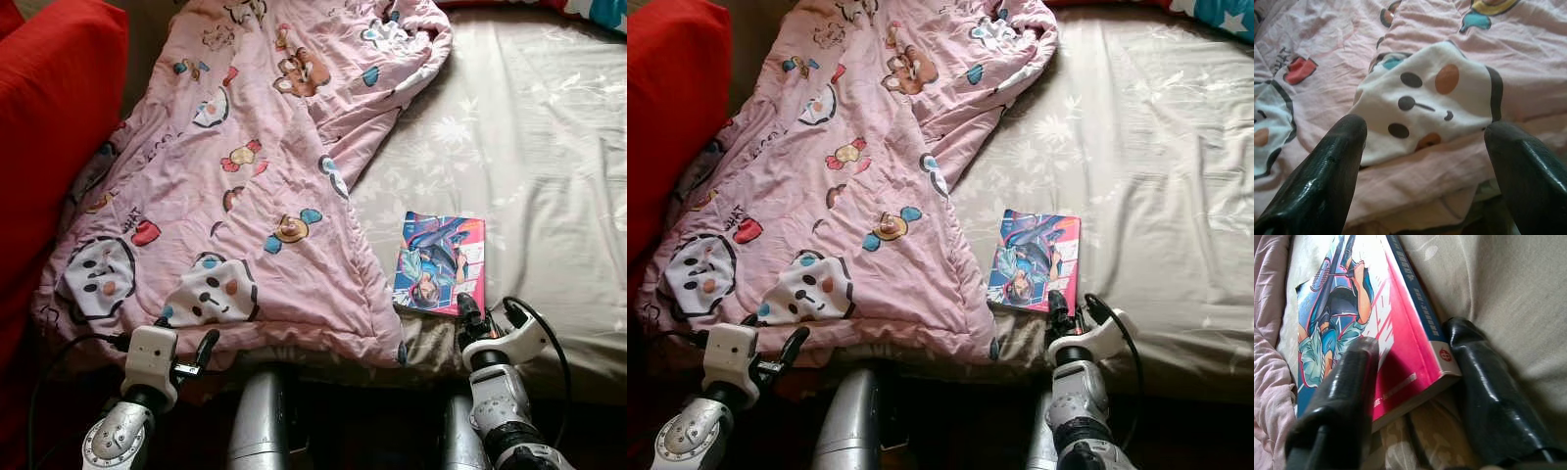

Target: Clean up the room

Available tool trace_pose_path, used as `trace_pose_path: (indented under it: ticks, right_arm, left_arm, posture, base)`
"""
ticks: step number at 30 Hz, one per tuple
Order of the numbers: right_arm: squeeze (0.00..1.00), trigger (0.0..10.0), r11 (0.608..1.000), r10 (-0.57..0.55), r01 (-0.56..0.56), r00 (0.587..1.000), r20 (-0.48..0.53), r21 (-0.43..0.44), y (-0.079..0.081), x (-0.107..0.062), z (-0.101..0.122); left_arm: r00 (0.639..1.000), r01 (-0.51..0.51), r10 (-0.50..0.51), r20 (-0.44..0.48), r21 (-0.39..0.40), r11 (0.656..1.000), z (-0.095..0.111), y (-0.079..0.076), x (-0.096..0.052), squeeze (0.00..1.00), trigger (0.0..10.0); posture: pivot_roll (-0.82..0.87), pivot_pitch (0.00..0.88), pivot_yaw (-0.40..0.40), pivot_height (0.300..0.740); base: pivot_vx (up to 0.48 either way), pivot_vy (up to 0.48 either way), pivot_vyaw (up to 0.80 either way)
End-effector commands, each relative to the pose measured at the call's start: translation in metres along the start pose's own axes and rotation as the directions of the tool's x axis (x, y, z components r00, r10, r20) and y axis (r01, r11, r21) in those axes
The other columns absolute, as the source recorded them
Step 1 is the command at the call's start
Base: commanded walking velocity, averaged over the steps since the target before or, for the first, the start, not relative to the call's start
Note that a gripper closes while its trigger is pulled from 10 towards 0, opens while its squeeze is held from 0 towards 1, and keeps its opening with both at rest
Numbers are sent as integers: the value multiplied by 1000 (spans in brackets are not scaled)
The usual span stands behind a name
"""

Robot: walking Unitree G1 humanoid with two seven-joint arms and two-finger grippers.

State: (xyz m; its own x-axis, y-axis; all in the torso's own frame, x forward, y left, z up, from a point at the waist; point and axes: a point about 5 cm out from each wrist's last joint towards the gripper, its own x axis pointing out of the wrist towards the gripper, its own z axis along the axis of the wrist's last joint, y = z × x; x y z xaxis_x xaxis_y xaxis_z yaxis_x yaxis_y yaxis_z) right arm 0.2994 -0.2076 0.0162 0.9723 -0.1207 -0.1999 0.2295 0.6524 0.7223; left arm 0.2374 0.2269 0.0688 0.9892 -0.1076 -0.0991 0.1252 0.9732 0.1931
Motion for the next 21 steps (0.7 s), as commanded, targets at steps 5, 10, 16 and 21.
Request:
trace_pose_path:
  ticks: [5,10,16,21]
  right_arm:
    - [0,0,998,-16,28,983,-183,61,1,-15,-47]
    - [0,0,998,-15,26,983,-181,57,1,-15,-46]
    - [0,0,998,-14,23,984,-176,52,1,-14,-44]
    - [0,0,1000,-7,11,985,-172,23,3,-12,-41]
  left_arm:
    - [999,-10,11,-35,21,1000,-6,5,-3,0,10000]
    - [999,-11,12,-35,20,1000,-6,5,-2,0,10000]
    - [999,-13,13,-35,18,1000,-7,4,1,0,10000]
    - [999,-16,17,-32,14,1000,-7,2,4,0,10000]
  posture:
    - [110,213,192,576]
    - [107,208,190,576]
    - [102,198,185,576]
    - [97,186,178,576]
  base:
    - [0,0,0]
    - [0,0,0]
    - [0,0,0]
    - [0,0,0]
